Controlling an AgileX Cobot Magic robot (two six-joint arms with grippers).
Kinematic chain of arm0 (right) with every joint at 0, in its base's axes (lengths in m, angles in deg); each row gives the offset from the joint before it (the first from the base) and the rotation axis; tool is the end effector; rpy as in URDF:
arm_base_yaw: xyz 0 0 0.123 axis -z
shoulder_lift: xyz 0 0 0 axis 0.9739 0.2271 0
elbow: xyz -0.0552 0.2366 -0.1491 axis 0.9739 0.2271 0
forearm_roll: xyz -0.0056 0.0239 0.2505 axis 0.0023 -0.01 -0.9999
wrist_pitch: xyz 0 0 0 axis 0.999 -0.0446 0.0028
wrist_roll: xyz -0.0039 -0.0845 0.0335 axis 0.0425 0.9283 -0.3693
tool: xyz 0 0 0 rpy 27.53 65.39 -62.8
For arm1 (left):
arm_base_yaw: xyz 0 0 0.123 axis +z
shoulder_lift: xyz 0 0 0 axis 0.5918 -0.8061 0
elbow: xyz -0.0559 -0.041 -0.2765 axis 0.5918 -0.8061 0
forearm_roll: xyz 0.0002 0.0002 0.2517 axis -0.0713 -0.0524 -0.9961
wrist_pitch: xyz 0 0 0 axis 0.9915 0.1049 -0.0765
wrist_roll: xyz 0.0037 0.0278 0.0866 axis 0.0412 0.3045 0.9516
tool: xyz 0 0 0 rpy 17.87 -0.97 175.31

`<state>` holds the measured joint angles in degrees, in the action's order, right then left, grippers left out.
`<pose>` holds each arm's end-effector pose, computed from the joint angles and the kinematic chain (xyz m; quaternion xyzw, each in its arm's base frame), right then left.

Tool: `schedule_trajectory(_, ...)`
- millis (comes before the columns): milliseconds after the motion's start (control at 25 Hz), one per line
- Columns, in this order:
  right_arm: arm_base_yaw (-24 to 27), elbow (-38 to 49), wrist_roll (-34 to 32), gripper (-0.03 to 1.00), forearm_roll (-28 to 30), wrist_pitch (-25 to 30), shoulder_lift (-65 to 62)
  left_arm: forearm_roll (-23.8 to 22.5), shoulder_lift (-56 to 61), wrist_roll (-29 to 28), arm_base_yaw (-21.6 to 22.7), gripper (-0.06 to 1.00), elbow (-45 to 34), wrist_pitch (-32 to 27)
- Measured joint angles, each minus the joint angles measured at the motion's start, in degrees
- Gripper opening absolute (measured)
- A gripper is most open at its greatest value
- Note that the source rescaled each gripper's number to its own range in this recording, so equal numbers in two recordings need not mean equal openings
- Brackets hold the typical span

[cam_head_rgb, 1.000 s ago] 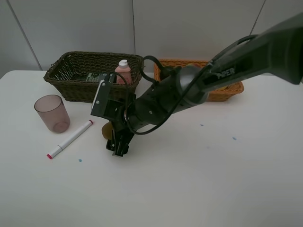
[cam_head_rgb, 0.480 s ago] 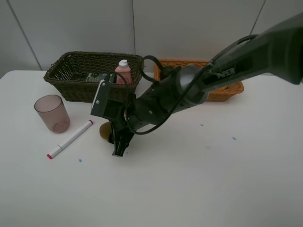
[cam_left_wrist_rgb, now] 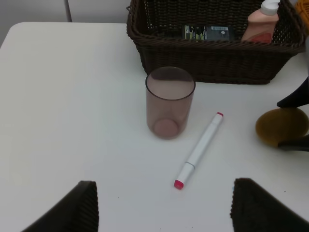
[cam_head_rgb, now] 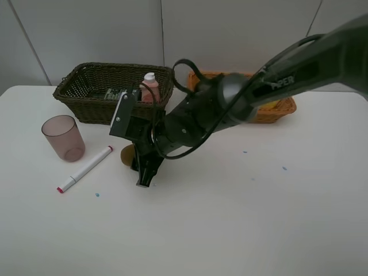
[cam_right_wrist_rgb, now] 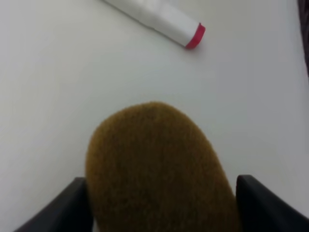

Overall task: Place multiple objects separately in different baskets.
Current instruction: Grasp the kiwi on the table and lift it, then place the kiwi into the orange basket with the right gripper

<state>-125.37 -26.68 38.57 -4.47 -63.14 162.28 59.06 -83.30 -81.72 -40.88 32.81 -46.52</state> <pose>0.2906 0.3256 0.1068 -0.6424 0.6884 0.0217 0.3361 -0.0071 0.0018 0.2783 0.0117 0.8521 -0.0276 0.5226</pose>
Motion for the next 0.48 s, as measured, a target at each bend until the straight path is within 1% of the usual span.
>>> schedule_trajectory(240, 0.0, 0.0, 0.0, 0.46, 0.2, 2.6, -3.7, 0.0, 0.0, 0.0, 0.0, 0.74, 0.0, 0.0)
schedule_trajectory(480, 0.0, 0.0, 0.0, 0.46, 0.7, 7.0, -8.1, 0.0, 0.0, 0.0, 0.0, 0.74, 0.0, 0.0)
